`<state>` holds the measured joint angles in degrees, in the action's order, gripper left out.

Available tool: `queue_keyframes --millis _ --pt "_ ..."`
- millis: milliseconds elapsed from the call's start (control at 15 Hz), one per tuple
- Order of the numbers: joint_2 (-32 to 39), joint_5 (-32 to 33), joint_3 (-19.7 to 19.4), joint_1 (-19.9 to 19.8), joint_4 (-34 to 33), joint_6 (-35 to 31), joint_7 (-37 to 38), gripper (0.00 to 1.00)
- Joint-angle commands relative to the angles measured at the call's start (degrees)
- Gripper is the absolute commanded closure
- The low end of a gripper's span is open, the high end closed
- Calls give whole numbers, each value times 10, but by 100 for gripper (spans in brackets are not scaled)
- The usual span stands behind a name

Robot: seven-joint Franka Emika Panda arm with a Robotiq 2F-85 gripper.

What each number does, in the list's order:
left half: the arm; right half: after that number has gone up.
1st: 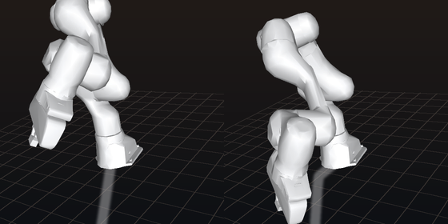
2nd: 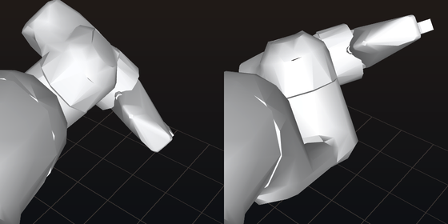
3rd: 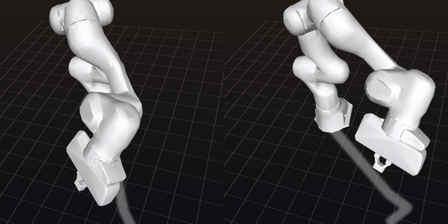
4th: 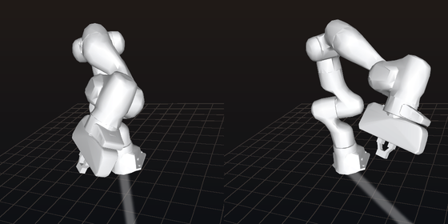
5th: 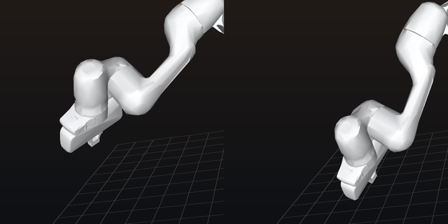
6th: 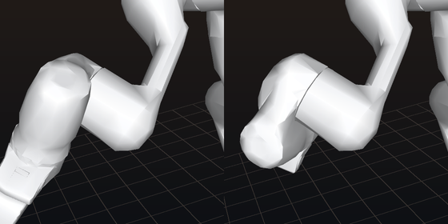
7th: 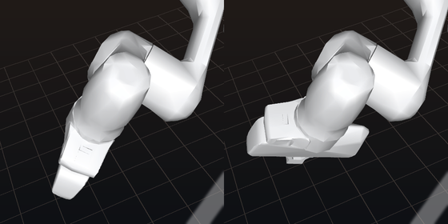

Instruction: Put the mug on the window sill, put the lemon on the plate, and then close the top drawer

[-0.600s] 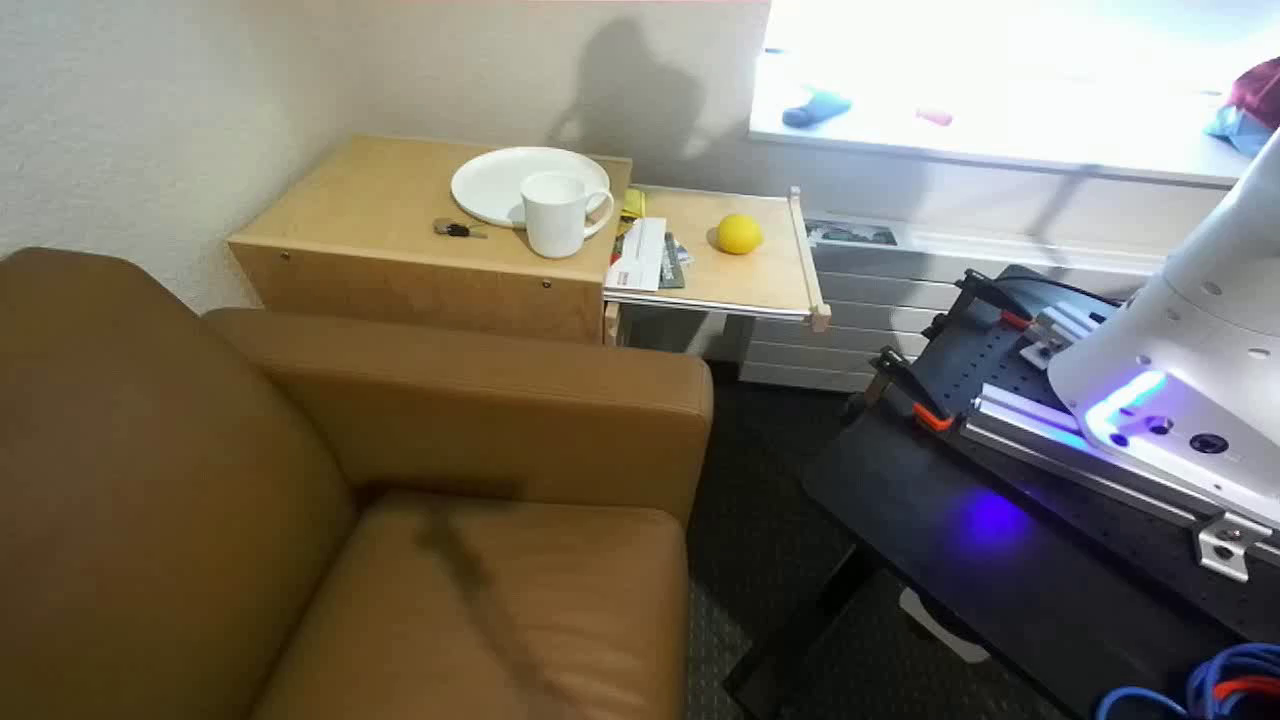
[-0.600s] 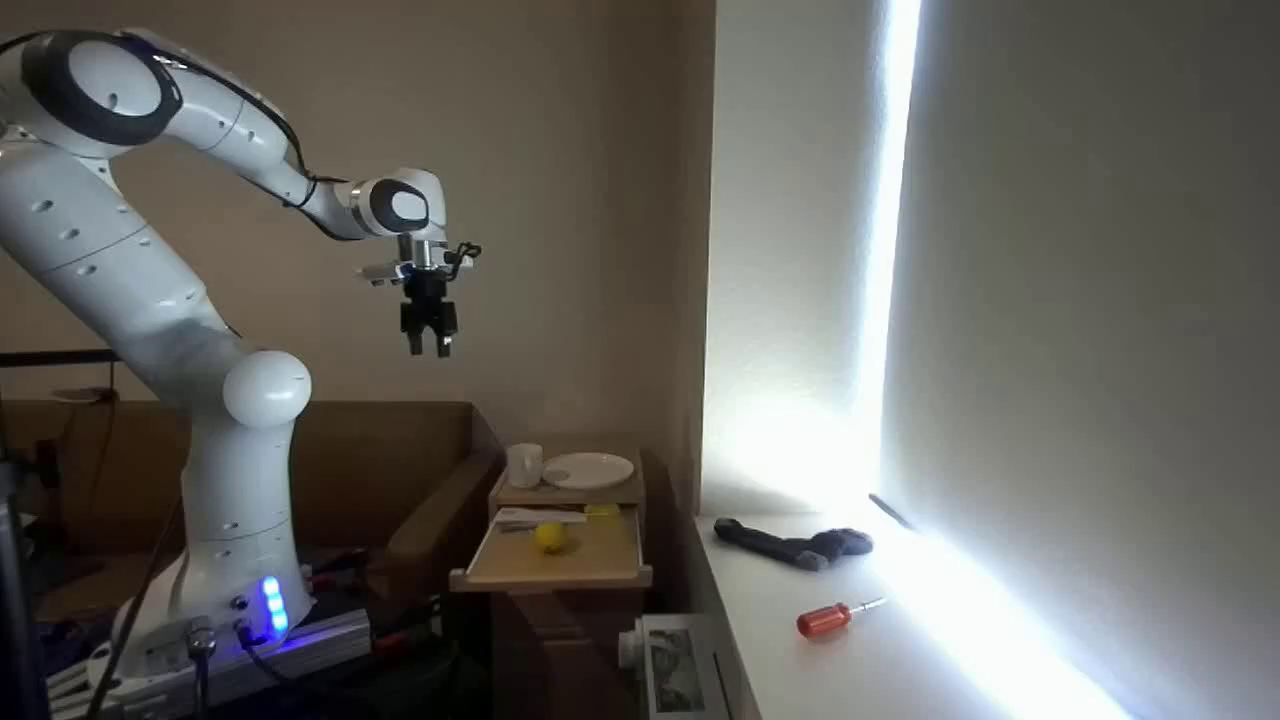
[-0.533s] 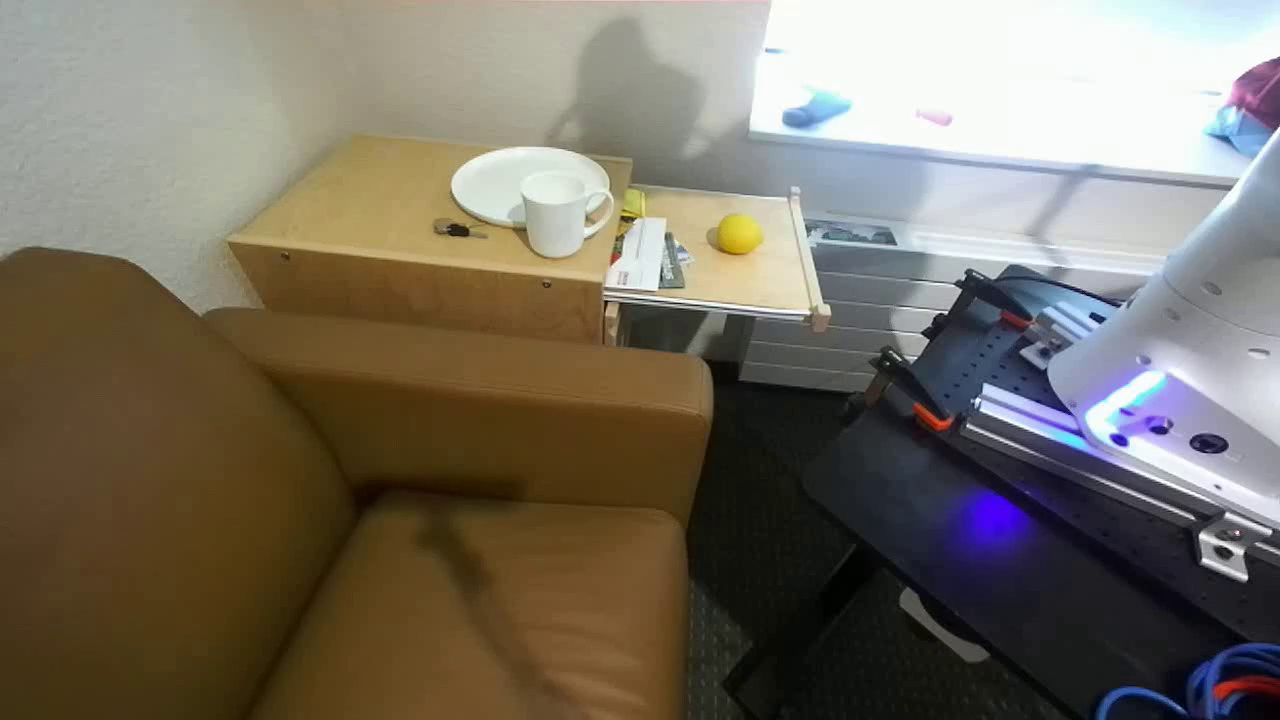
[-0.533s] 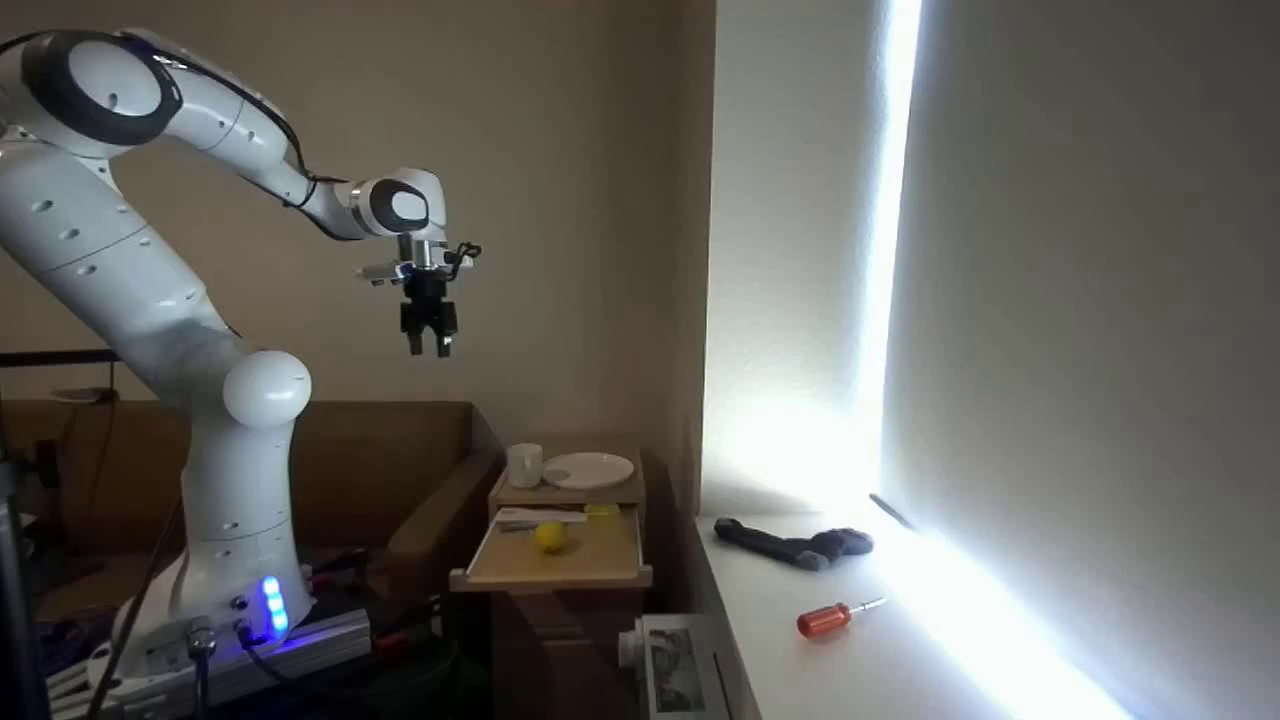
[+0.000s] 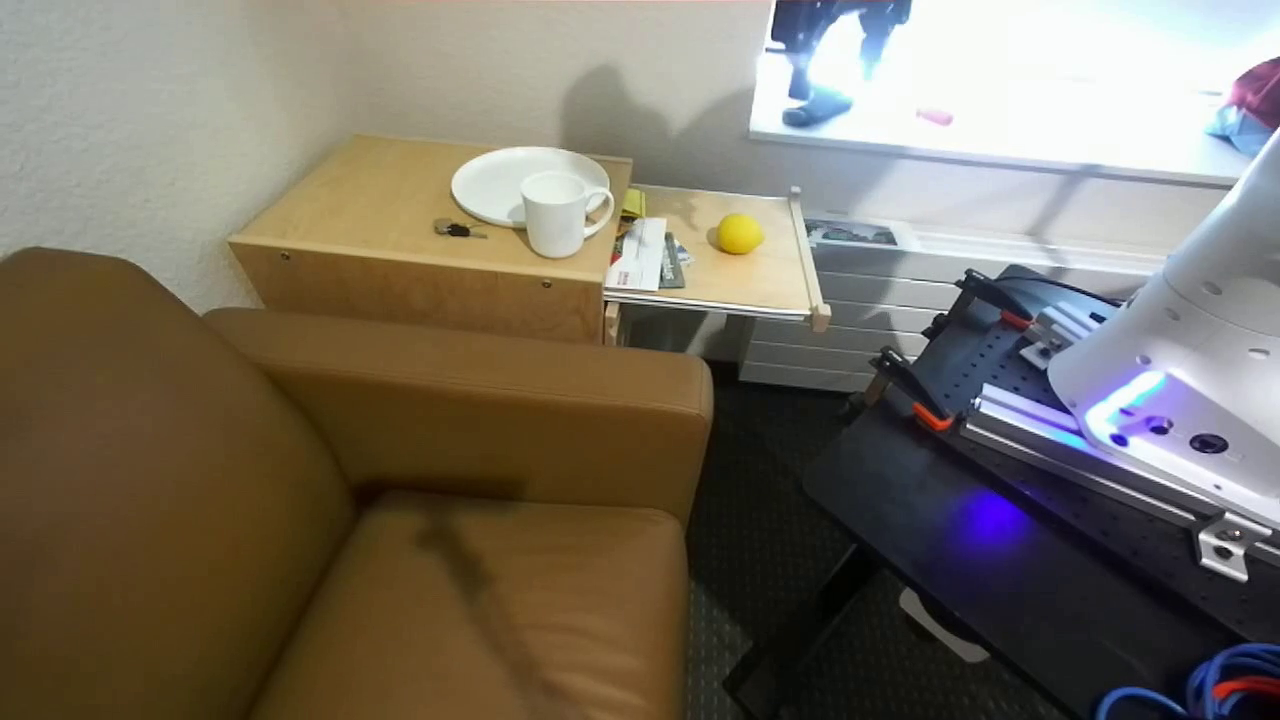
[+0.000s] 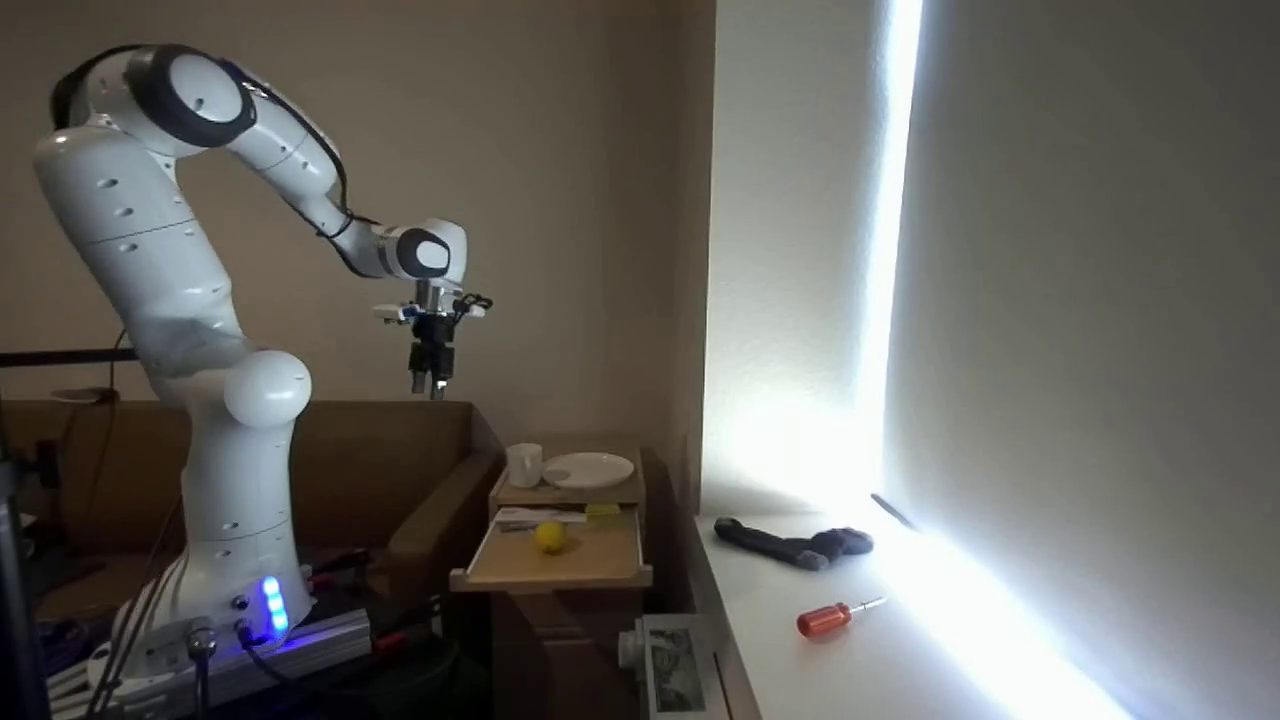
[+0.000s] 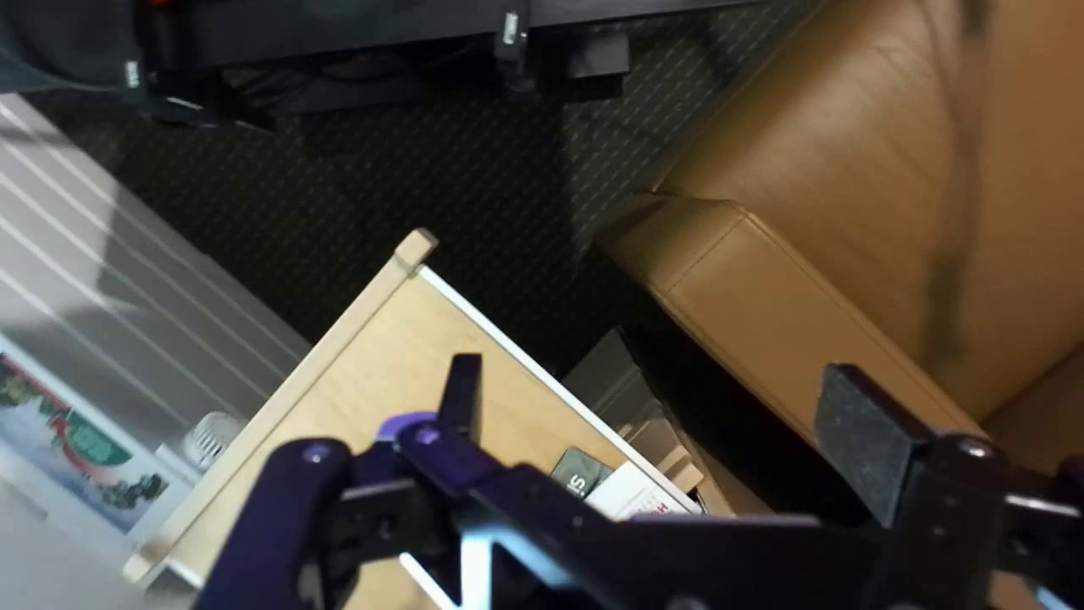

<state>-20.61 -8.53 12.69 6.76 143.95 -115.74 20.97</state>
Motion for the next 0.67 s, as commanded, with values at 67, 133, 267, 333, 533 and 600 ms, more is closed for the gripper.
queue_keyframes --millis 67,133,267,333,533,600 --pt "124 -99 -11 6 -19 -123 45 0" --pt "136 -118 -8 9 -20 -153 63 0" --pt "161 -137 4 18 -23 -229 110 0" --pt "167 -128 9 24 -26 -249 127 0" --pt "158 -119 3 32 -21 -235 125 0" --pt "158 -119 6 37 -23 -236 132 0"
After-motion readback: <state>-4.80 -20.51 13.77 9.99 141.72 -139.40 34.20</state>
